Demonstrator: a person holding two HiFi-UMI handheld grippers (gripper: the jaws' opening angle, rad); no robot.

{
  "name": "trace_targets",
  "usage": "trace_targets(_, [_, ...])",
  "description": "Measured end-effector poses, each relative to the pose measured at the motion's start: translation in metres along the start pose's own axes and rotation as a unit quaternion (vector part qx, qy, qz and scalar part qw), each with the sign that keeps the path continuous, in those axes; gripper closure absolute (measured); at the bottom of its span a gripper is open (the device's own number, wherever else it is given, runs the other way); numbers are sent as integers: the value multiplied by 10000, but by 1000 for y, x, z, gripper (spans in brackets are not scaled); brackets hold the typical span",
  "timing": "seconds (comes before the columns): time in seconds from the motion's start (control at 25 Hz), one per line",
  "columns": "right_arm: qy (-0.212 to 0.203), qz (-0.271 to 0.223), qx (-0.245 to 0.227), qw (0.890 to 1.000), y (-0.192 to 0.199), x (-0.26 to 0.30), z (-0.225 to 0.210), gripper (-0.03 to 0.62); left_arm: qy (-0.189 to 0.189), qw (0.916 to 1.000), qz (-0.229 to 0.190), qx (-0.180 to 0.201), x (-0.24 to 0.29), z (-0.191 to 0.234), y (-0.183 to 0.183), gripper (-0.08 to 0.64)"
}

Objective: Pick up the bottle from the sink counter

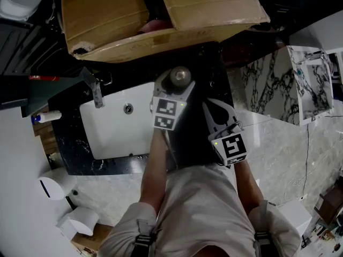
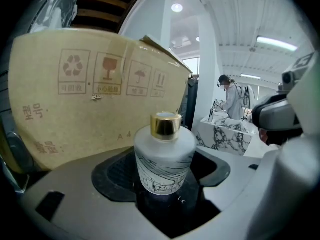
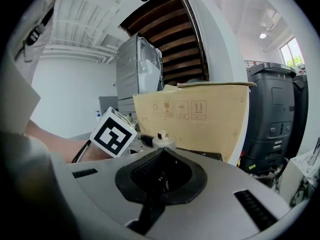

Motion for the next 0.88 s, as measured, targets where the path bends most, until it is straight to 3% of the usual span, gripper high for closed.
trace_targets(0.88, [-66, -469, -526, 9975, -60, -23, 33, 597, -30, 9977, -662, 151, -102, -17, -78, 239])
Point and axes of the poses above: the fingertips, and each gripper's own axes: x forward along the fingers, z to its left, y out of its underside, the point moved 1 cm from there along -x, backward along the fingers, and after that the axes turned 12 degrees about -z, right-handed, at the moved point
